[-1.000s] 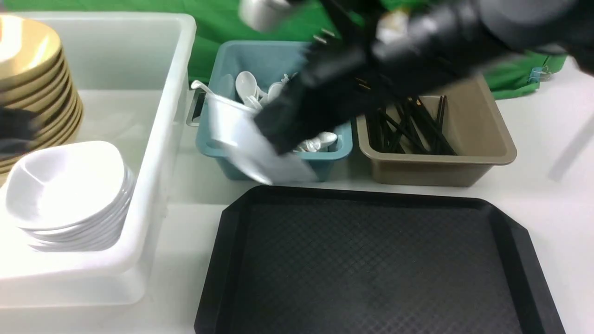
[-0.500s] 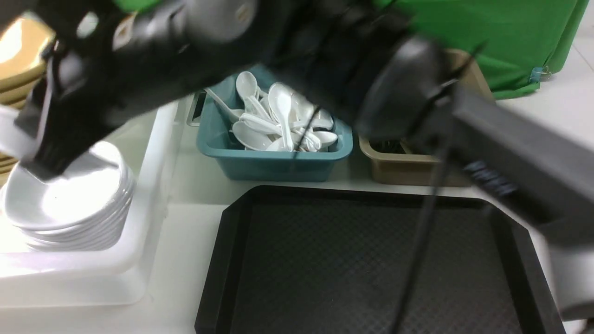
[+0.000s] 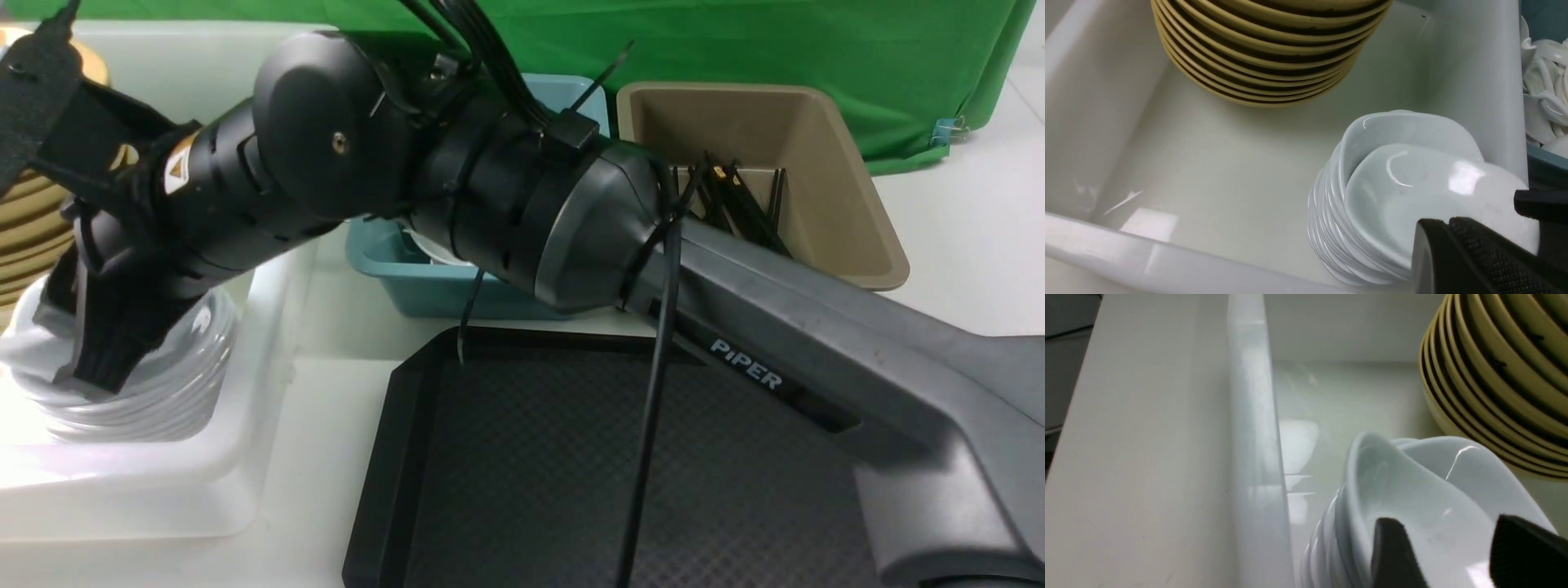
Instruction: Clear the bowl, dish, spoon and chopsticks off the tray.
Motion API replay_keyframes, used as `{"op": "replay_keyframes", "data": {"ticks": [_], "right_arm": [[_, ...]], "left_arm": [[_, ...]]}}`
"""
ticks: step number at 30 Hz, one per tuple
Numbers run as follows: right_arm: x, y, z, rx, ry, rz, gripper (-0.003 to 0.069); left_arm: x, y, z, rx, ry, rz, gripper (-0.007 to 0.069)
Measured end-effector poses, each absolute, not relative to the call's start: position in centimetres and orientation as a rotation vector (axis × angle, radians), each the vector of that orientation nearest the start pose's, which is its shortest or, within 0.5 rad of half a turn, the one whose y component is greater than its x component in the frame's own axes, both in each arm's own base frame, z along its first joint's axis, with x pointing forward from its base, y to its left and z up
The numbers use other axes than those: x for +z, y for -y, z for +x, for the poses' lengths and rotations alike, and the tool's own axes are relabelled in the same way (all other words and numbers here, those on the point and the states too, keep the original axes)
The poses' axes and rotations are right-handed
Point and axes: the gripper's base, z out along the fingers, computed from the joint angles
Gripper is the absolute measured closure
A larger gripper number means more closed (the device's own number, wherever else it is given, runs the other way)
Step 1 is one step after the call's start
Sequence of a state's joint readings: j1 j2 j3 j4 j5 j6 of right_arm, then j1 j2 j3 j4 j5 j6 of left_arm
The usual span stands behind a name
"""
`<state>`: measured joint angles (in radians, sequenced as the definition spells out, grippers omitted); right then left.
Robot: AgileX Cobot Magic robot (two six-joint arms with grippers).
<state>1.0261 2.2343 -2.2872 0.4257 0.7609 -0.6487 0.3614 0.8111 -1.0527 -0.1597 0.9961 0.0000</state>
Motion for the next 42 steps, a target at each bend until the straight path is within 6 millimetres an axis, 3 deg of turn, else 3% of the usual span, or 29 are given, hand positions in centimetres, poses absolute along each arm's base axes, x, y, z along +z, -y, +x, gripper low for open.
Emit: {"op": "replay_keyframes", "data": {"ticks": [3,6,8,11,13,15,16,19,21,26,31,34,35,37,38,39,41,42], "right_arm": [[33.2,-45.9,24.8,0.700,-1.606,-1.525,0.0223],[34.1,-45.4,24.6,0.698,-1.626,-1.511,0.0198],[35.5,-44.5,24.3,0.673,-1.645,-1.502,0.0197],[37.6,-42.6,24.1,0.576,-1.690,-1.482,0.0266],[40.0,-39.4,24.8,0.397,-1.766,-1.429,0.0485],[41.4,-37.4,25.4,0.325,-1.814,-1.377,0.0564],[42.7,-35.2,26.1,0.271,-1.864,-1.323,0.0608],[46.9,-28.4,26.9,0.190,-1.943,-1.141,0.0649],[49.0,-24.6,26.2,0.176,-1.962,-1.032,0.0651],[52.4,-16.3,21.3,0.195,-1.911,-0.798,0.0652],[51.2,-11.6,15.6,0.305,-1.719,-0.638,0.0652],[47.2,-8.1,10.9,0.444,-1.511,-0.511,0.0652],[45.8,-7.9,10.6,0.451,-1.506,-0.510,0.0652],[41.8,-6.0,7.8,0.514,-1.347,-0.480,0.0652],[41.6,-5.6,7.3,0.524,-1.323,-0.471,0.0652],[38.2,-5.0,6.1,0.559,-1.244,-0.468,0.0652],[36.2,-4.6,5.4,0.582,-1.192,-0.463,0.0652],[34.3,-4.2,4.6,0.602,-1.137,-0.457,0.0652]], "left_arm": [[40.1,-3.6,13.0,-0.001,-2.184,-0.424,0.0603],[40.1,-3.6,13.0,-0.002,-2.184,-0.424,0.0603],[40.1,-3.6,13.1,0.001,-2.186,-0.416,0.0603],[40.1,-3.3,13.1,-0.001,-2.193,-0.373,0.0603],[40.1,-2.4,13.3,-0.042,-2.203,-0.280,0.0603],[40.1,-1.6,13.5,-0.083,-2.207,-0.189,0.0603],[40.2,-0.8,13.5,-0.110,-2.209,-0.098,0.0603],[40.5,1.4,13.3,-0.189,-2.179,0.122,0.0603],[40.8,2.5,12.8,-0.209,-2.144,0.247,0.0603],[40.5,4.2,10.8,-0.277,-2.023,0.424,0.0603],[38.8,3.8,8.8,-0.262,-1.961,0.456,0.0603],[37.2,3.3,7.0,-0.263,-1.896,0.434,0.0603],[37.0,3.2,6.9,-0.267,-1.888,0.429,0.0603],[35.8,3.1,6.0,-0.295,-1.839,0.401,0.0603],[35.6,3.0,5.9,-0.298,-1.832,0.397,0.0603],[34.9,3.0,5.5,-0.323,-1.801,0.376,0.0603],[34.2,3.0,5.3,-0.344,-1.781,0.357,0.0603],[33.7,3.0,5.3,-0.364,-1.767,0.341,0.0603]]}}
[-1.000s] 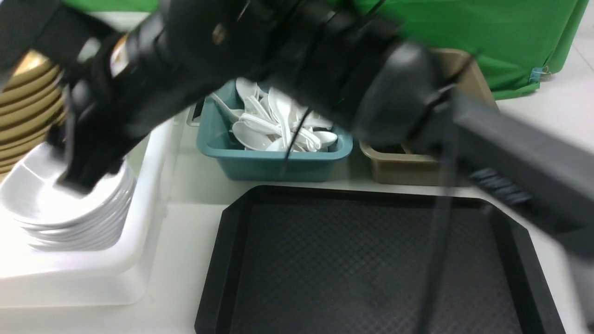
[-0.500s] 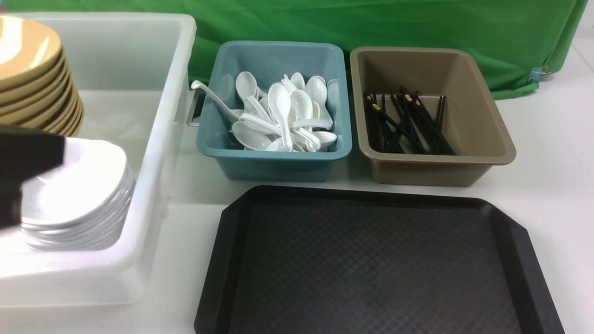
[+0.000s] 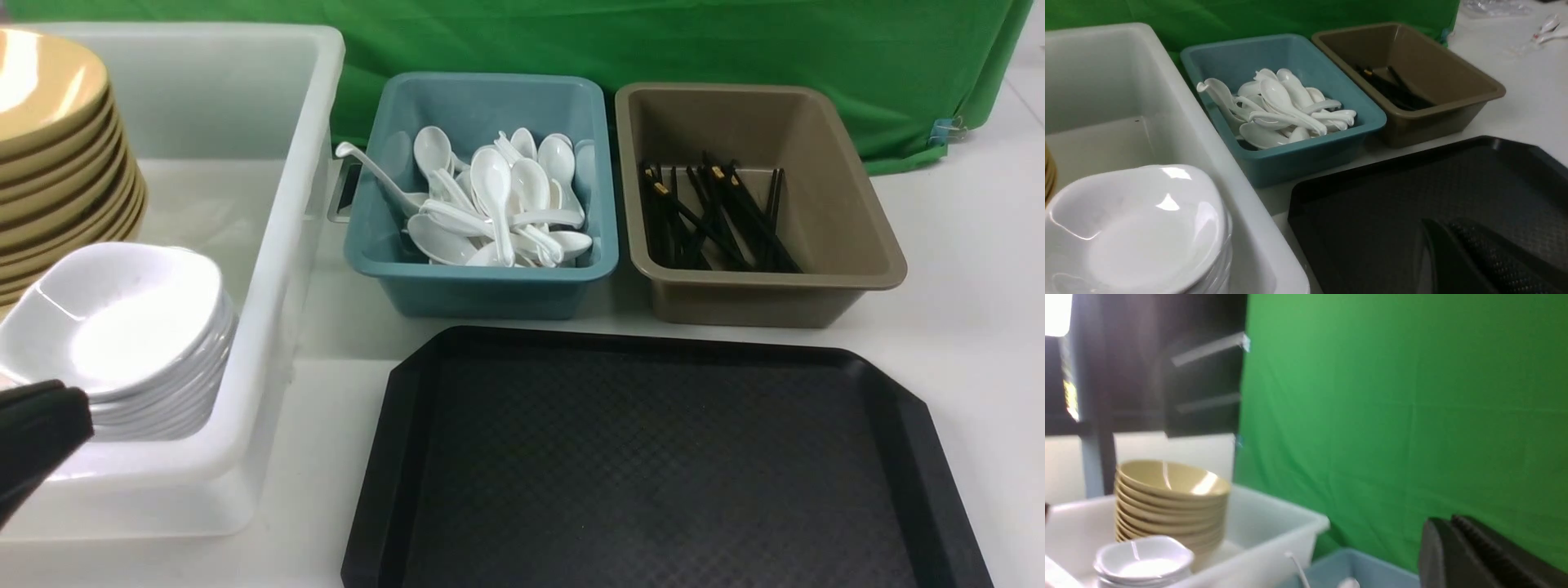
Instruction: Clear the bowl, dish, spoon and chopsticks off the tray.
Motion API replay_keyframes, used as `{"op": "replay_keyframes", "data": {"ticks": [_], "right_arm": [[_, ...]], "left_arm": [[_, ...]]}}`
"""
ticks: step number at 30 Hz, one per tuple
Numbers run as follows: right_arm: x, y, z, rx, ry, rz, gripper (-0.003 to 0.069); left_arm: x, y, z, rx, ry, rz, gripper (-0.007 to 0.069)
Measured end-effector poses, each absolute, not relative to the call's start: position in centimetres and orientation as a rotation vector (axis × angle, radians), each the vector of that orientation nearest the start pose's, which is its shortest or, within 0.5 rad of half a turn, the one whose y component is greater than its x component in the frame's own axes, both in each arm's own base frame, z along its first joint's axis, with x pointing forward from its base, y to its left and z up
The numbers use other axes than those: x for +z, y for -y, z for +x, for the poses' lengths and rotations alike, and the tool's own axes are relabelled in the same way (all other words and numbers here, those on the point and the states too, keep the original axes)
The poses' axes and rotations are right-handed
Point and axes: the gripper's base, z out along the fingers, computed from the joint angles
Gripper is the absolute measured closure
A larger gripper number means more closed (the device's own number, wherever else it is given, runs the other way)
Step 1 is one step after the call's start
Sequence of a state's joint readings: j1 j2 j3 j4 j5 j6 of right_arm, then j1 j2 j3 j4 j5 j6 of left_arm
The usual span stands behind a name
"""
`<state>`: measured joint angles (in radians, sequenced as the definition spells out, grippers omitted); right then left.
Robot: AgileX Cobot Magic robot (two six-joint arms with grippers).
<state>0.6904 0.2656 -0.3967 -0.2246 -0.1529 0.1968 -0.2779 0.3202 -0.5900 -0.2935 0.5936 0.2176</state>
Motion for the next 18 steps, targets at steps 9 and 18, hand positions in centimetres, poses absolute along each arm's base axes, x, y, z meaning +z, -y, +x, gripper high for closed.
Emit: {"op": "replay_keyframes", "data": {"ticks": [9,18], "right_arm": [[31.2,-2.8,2.5,0.683,-0.981,-0.400,0.0616],[31.0,-2.8,2.6,0.680,-1.002,-0.402,0.0546]], "left_arm": [[32.1,3.2,5.8,-0.397,-1.752,0.295,0.0603],[32.2,3.2,5.8,-0.403,-1.748,0.291,0.0603]]}}
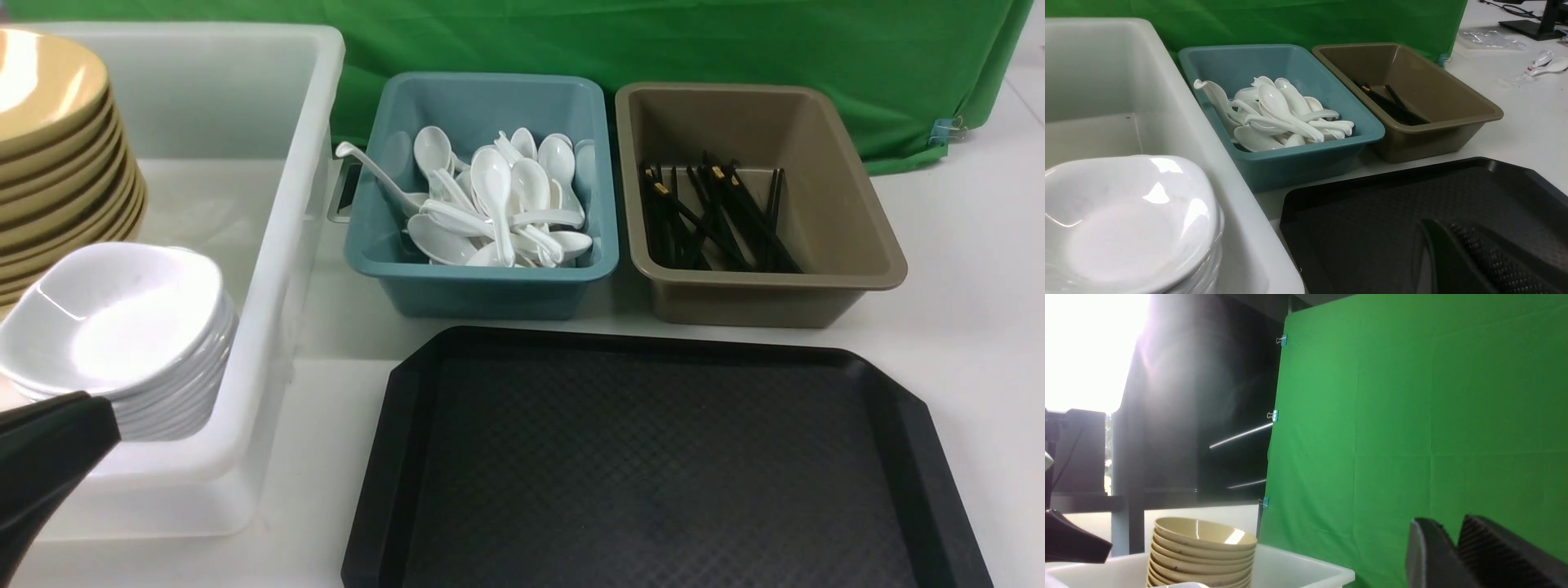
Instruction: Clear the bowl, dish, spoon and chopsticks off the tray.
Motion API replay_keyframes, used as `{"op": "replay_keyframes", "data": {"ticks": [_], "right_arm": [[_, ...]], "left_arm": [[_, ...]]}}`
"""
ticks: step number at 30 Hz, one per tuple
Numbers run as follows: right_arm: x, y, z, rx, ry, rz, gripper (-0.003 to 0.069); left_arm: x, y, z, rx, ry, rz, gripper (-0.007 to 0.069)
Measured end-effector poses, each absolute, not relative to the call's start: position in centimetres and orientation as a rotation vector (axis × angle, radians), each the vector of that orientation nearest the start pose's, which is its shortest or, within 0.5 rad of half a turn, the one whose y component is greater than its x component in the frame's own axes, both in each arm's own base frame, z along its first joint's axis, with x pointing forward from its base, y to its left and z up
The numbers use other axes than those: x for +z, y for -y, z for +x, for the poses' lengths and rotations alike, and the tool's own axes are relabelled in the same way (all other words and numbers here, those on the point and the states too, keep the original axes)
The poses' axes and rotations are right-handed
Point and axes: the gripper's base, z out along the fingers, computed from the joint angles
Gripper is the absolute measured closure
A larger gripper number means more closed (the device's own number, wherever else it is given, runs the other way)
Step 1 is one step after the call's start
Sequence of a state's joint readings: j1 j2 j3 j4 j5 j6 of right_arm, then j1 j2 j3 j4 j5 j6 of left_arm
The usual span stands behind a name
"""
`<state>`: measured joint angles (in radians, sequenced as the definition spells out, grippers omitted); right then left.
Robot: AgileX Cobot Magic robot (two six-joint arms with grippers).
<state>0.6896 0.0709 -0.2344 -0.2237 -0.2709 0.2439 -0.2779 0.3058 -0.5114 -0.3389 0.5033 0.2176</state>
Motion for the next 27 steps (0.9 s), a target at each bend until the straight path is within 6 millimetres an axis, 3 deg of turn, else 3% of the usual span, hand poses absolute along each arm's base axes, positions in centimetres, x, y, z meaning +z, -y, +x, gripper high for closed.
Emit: {"op": "replay_keyframes", "data": {"ticks": [14,17,23,27], "right_arm": [[31.0,-2.8,2.6,0.680,-1.004,-0.402,0.0512],[31.0,-2.8,2.6,0.680,-1.004,-0.402,0.0504],[31.0,-2.8,2.6,0.680,-1.004,-0.402,0.0492],[31.0,-2.8,2.6,0.680,-1.004,-0.402,0.0482]], "left_arm": [[31.4,2.7,5.7,-0.307,-1.675,0.315,0.0603],[28.8,2.0,5.6,-0.220,-1.618,0.262,0.0603],[21.0,0.6,5.6,-0.016,-1.637,0.122,0.0603],[19.0,0.2,5.6,0.049,-1.723,0.092,0.0603]]}}
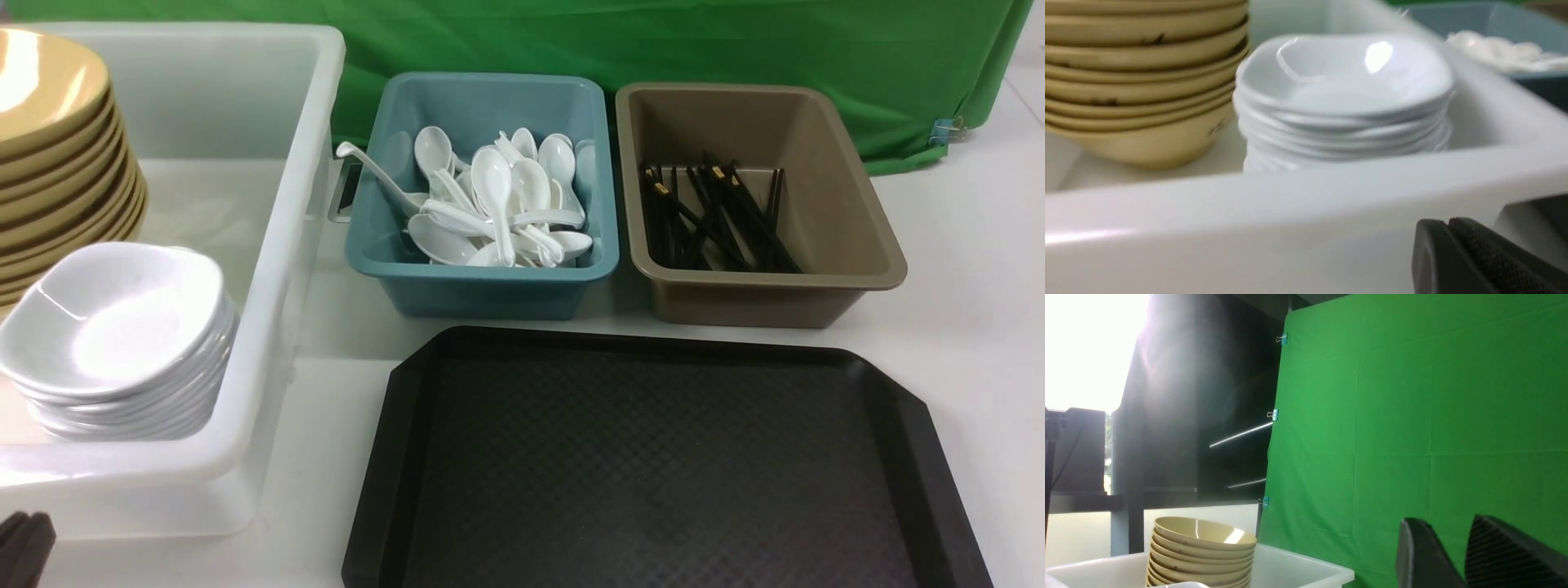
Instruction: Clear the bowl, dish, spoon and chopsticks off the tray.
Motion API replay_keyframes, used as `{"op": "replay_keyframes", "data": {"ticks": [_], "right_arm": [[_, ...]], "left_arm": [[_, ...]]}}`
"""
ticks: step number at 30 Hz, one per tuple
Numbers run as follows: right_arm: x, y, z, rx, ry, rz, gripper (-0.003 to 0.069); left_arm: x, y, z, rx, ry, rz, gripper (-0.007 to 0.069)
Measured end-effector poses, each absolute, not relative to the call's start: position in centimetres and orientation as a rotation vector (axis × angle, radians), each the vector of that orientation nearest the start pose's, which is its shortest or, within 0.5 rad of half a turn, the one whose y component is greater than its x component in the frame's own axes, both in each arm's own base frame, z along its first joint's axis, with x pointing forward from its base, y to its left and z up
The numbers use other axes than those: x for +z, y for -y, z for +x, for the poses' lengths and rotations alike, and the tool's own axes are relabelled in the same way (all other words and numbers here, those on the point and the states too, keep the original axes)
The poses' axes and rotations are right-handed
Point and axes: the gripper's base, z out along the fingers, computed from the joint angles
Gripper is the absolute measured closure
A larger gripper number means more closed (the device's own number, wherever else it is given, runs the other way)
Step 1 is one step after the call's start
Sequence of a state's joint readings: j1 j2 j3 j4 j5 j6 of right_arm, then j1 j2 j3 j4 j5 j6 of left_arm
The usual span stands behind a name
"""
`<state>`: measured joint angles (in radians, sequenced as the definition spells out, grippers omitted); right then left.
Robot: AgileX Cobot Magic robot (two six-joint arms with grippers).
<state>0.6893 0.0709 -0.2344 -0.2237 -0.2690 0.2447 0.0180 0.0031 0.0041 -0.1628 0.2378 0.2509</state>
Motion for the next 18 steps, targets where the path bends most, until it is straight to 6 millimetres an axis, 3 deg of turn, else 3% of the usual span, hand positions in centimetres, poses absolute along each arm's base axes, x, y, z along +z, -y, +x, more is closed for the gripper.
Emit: {"op": "replay_keyframes", "data": {"ticks": [18], "right_arm": [[30.95,-2.81,2.57,0.679,-1.006,-0.402,0.0447]], "left_arm": [[18.99,0.18,5.58,0.063,-1.720,0.094,0.0603]]}}
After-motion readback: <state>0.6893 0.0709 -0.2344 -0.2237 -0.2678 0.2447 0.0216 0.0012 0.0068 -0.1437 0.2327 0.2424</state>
